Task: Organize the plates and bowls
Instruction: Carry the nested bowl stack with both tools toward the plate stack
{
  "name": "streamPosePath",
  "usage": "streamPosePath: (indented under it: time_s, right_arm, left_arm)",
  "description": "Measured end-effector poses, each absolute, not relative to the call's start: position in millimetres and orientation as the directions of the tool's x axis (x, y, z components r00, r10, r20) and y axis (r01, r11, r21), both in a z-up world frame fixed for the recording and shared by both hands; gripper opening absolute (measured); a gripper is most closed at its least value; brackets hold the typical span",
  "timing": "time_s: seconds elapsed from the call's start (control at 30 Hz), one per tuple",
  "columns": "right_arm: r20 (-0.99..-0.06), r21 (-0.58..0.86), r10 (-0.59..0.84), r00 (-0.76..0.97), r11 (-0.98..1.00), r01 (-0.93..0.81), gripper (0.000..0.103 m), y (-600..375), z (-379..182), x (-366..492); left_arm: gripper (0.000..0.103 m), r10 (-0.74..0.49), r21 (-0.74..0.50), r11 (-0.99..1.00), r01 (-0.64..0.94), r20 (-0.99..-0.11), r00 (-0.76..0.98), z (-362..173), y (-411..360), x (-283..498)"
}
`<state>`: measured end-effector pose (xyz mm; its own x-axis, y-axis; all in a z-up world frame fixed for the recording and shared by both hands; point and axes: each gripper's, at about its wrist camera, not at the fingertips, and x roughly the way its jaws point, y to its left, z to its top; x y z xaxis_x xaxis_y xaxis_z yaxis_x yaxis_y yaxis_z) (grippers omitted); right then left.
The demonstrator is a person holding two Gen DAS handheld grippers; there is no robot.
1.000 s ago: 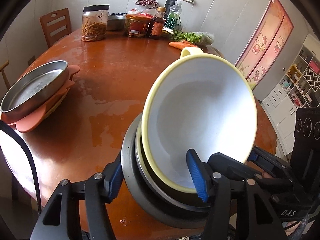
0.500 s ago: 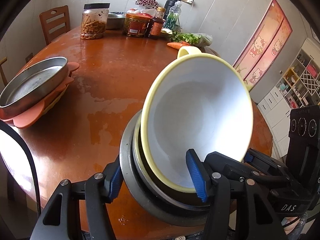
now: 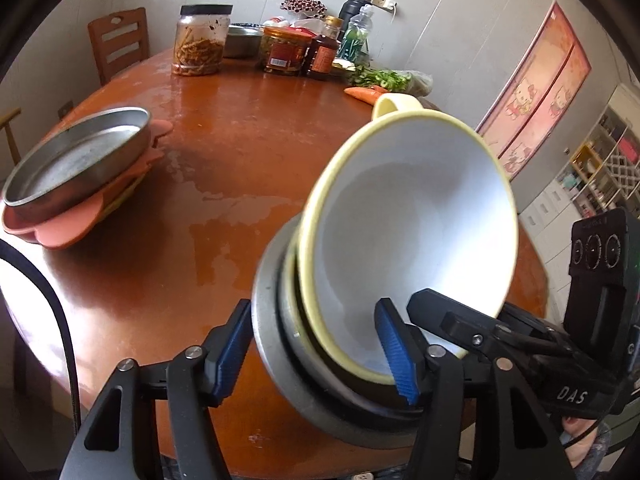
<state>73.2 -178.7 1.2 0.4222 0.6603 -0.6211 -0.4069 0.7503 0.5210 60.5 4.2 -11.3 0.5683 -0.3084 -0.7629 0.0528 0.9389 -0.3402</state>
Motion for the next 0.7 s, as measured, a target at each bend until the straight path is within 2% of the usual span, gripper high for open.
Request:
streamPosePath:
  time_s: [0.23,0.7]
  right_arm:
    - [-0.627,0.506,0.648,0.432,0.761,-0.407,0.065,-179,4,72]
    - [-0.591,0.473,0.67,0.449,0.739,-0.48,0.065,-146,42,87]
  left_arm:
    - [0.054,-0.336,-0.373,0.926,0.055,-0.749,0.571,-8,5,59]
    - [0.054,-0.297,-0.367,0.93,0.022,-0.715,0.633,32,43,61]
